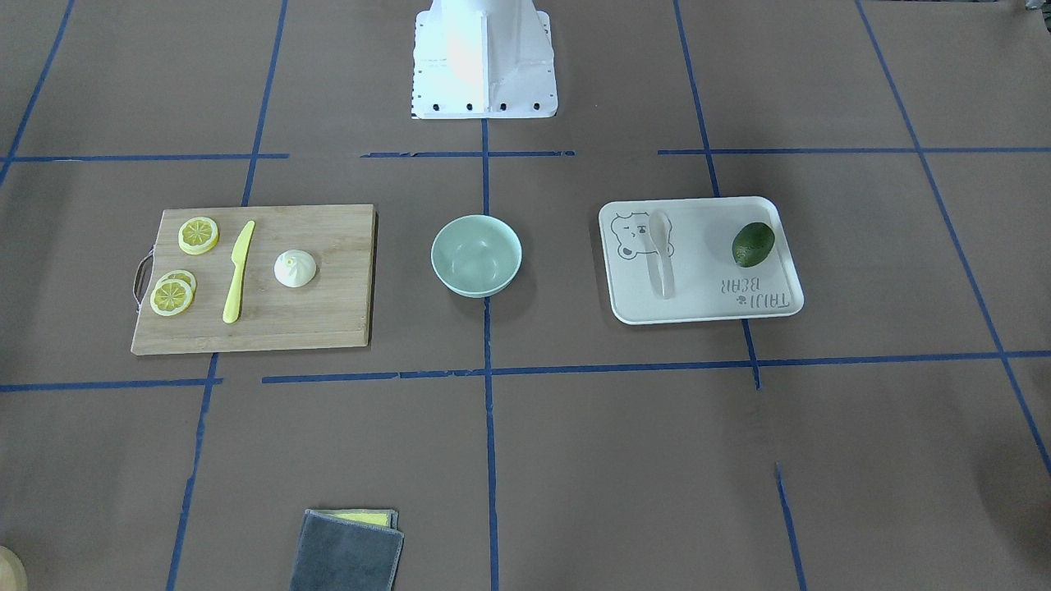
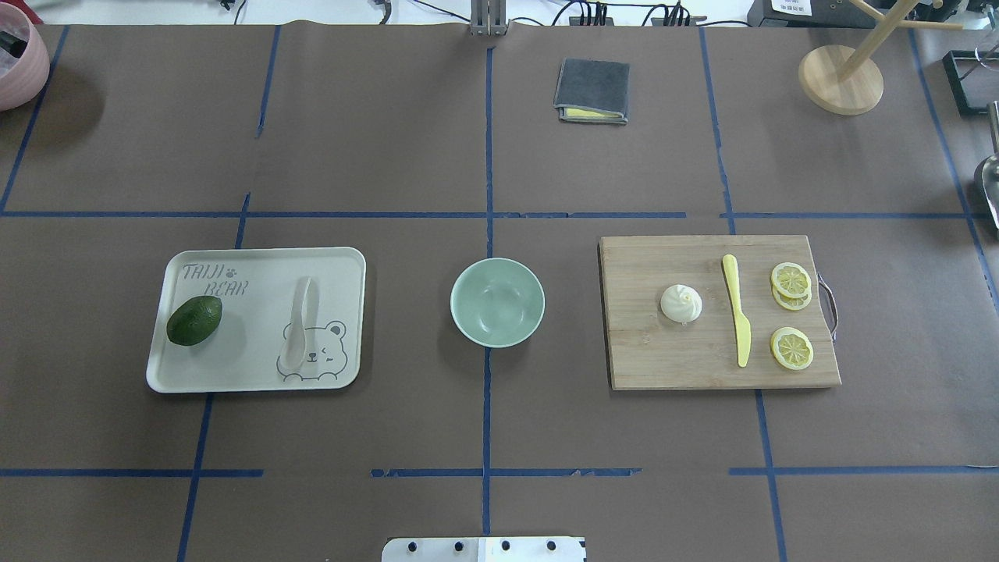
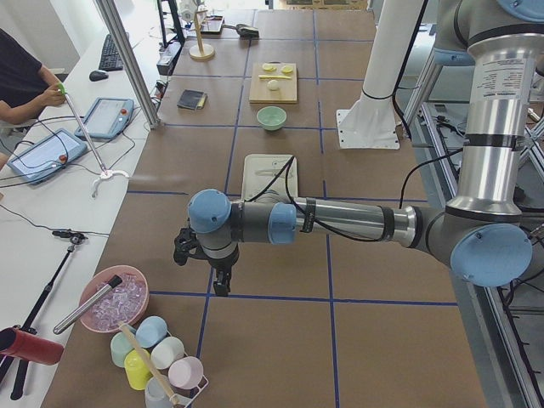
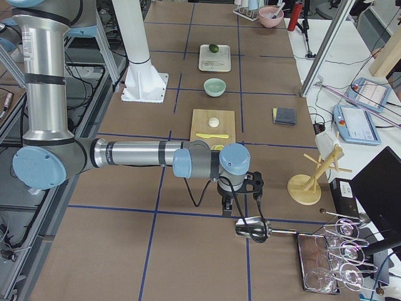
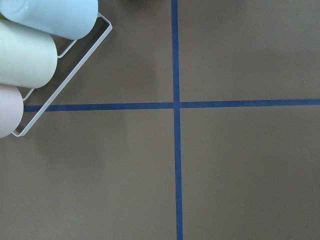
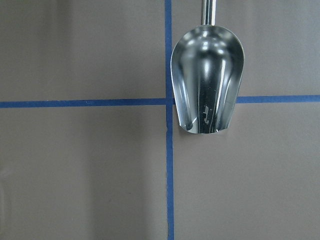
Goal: Put spoon and bun in bowl
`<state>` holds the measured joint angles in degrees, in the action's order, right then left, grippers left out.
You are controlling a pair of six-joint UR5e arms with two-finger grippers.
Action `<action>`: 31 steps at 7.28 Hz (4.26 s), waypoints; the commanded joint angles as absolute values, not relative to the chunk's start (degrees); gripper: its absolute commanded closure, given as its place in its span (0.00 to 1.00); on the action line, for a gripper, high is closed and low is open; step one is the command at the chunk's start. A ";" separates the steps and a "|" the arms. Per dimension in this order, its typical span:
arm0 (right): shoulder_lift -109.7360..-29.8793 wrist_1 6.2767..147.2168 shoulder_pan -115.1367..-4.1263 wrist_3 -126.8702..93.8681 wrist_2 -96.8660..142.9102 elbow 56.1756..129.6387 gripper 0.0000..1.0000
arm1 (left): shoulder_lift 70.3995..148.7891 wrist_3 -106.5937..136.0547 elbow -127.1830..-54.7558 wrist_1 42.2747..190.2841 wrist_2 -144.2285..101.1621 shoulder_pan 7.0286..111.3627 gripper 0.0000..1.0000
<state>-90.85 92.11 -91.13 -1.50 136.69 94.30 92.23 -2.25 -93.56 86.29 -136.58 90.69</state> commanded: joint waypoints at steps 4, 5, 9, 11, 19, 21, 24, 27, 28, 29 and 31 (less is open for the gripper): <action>-88.60 92.20 -89.57 -2.02 136.76 97.30 0.00 | 93.08 13.36 -101.93 103.24 -137.91 78.88 0.00; -87.03 92.20 -89.13 -2.11 136.50 98.17 0.00 | 92.99 18.06 -103.69 105.79 -137.55 75.62 0.00; -85.96 92.02 -88.33 -3.07 136.84 98.52 0.00 | 97.37 38.44 -106.25 112.76 -128.36 62.44 0.00; -86.04 92.02 -86.23 -11.21 137.11 101.85 0.00 | 99.30 51.44 -107.31 112.85 -120.36 53.22 0.00; -86.48 92.02 -81.12 -23.55 139.57 109.07 0.00 | 108.19 71.02 -98.88 112.85 -102.68 32.62 0.25; -86.48 92.02 -80.95 -23.73 139.57 109.07 0.00 | 107.41 70.67 -98.79 112.85 -101.78 32.26 0.35; -86.40 92.02 -80.60 -24.52 139.57 109.16 0.00 | 107.23 70.40 -98.96 112.68 -101.69 32.34 0.44; -86.40 92.02 -80.60 -24.52 139.57 109.16 0.00 | 107.31 70.40 -98.88 112.33 -101.69 32.26 0.81; -86.40 92.02 -80.60 -24.52 139.57 109.16 0.00 | 107.31 70.49 -98.96 112.24 -101.60 32.26 0.95; -86.40 92.02 -80.60 -24.52 139.57 109.16 0.00 | 107.31 70.49 -99.57 112.15 -101.78 32.52 1.00; -86.05 92.02 -79.38 -26.44 139.57 109.68 0.00 | 107.40 70.31 -103.16 108.75 -101.86 33.13 1.00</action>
<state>-86.27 92.02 -80.28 -25.08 139.57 109.30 107.30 70.41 -101.00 111.13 -101.78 32.83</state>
